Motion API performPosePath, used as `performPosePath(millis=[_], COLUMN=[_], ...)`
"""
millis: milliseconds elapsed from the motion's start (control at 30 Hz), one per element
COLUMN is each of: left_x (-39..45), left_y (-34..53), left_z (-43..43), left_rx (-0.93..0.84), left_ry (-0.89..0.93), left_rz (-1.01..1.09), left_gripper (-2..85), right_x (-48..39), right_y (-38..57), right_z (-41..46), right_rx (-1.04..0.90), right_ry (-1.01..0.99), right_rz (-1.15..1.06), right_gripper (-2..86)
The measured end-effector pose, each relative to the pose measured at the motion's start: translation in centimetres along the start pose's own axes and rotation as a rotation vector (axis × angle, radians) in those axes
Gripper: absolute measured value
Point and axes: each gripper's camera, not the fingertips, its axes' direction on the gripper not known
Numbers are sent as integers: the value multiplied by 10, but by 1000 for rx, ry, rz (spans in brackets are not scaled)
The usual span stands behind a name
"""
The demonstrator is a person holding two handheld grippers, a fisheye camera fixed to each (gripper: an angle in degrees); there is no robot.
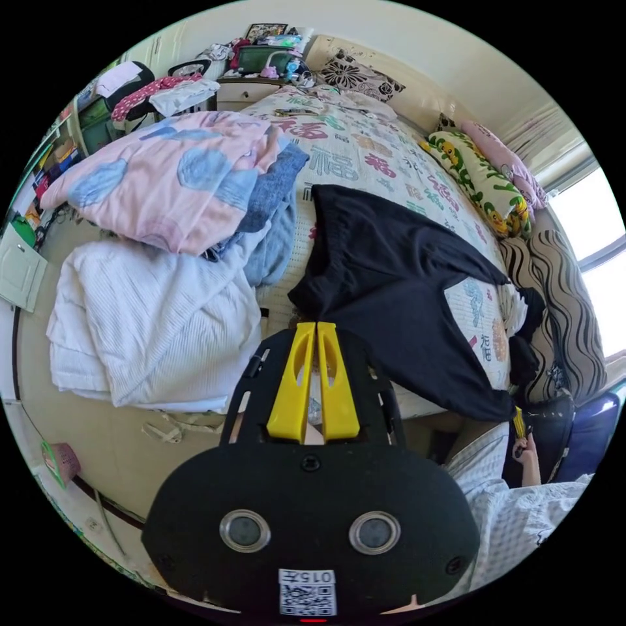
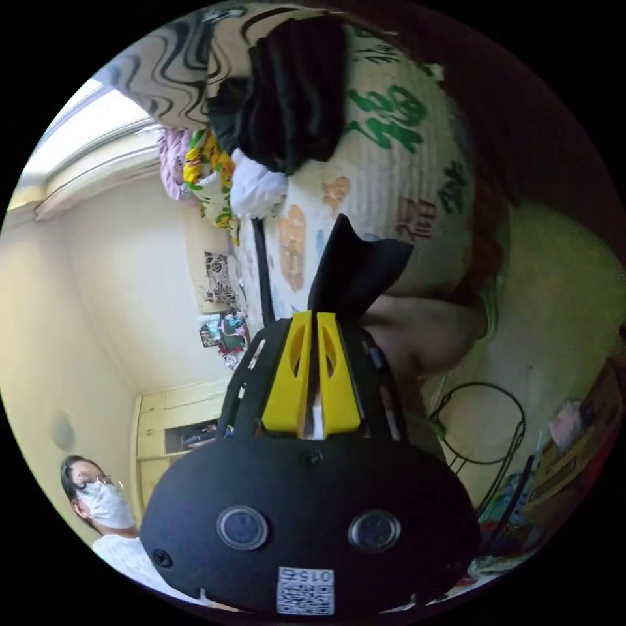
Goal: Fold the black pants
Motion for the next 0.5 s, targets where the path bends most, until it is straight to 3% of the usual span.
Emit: performPosePath(millis=[300,400,500], left_x=[-23,-30,-39], left_y=[-29,-28,-23], left_z=[17,35,74], left_rx=[158,142,31], left_ry=[138,180,114], left_rz=[-43,-35,-28], left_gripper=[-7,-7,-7], right_x=[-135,-143,-112], right_y=[-65,-77,-89], right_z=[42,48,75], right_rx=[7,31,-61], right_ry=[-237,-175,96], right_rz=[-334,-368,-315], right_gripper=[5,11,24])
